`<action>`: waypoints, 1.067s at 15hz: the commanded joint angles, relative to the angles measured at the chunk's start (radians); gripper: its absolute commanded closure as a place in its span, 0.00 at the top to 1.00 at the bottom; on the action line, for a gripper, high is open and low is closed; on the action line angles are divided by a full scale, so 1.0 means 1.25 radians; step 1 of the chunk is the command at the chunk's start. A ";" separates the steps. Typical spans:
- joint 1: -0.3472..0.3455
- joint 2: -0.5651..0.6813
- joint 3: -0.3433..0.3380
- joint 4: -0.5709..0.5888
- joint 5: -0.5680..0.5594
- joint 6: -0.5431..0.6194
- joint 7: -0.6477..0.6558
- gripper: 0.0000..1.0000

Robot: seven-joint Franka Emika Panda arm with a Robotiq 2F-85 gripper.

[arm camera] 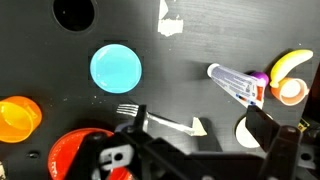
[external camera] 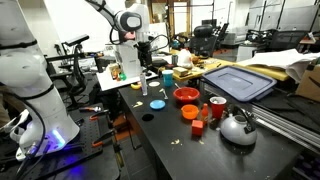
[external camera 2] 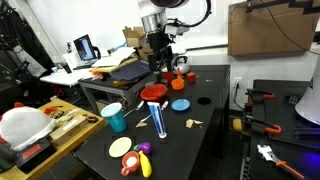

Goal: Move the banana to the right

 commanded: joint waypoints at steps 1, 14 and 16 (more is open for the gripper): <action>0.023 0.069 0.018 0.073 -0.006 0.022 0.077 1.00; 0.176 0.288 0.039 0.345 -0.036 -0.006 0.347 1.00; 0.192 0.310 0.036 0.363 -0.023 -0.001 0.384 1.00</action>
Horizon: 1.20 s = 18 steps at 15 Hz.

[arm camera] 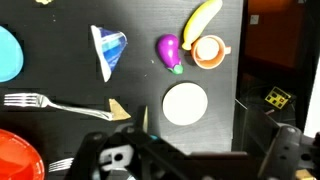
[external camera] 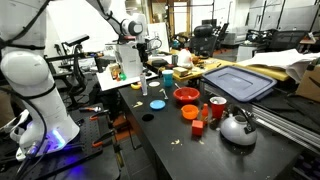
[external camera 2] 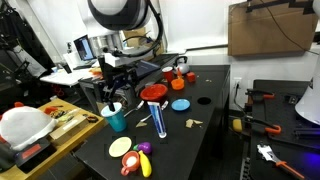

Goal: Move the banana to the right

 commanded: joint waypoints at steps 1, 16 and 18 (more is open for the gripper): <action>0.030 0.045 -0.008 0.055 0.006 -0.017 0.079 1.00; 0.057 0.123 -0.010 0.041 0.036 -0.002 0.206 1.00; 0.063 0.133 -0.009 0.034 0.042 0.004 0.224 1.00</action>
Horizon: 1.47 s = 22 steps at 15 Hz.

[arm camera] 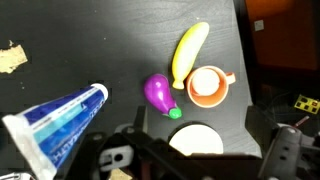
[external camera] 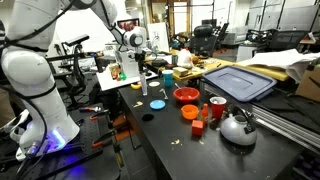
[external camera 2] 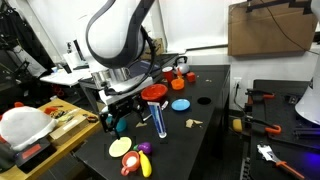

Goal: Move the banana to the right

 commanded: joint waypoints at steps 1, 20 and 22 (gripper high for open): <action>0.020 0.008 -0.007 -0.011 0.020 0.002 0.056 1.00; 0.040 0.098 0.032 -0.043 0.089 0.002 0.058 1.00; 0.044 0.108 0.039 -0.039 0.088 0.007 0.053 1.00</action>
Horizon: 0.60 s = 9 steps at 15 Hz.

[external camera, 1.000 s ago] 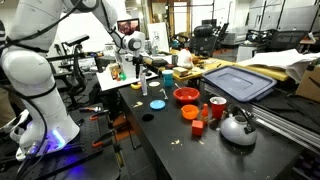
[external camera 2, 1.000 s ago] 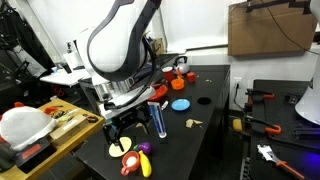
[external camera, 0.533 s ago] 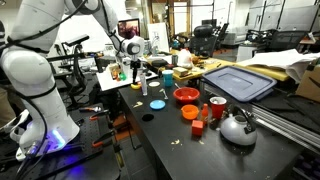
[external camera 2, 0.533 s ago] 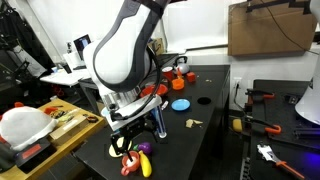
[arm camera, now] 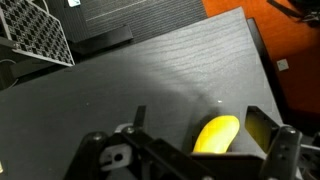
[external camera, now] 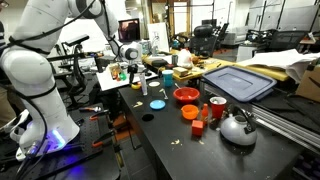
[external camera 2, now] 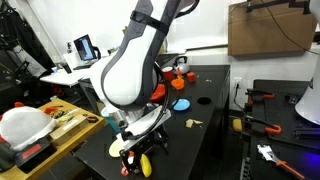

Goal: Move the banana to the right

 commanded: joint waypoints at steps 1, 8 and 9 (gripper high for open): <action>0.014 0.009 0.007 0.004 0.012 0.015 -0.007 1.00; 0.031 0.029 -0.008 0.038 0.006 0.038 0.012 1.00; 0.034 0.033 -0.012 0.042 0.004 0.045 0.016 1.00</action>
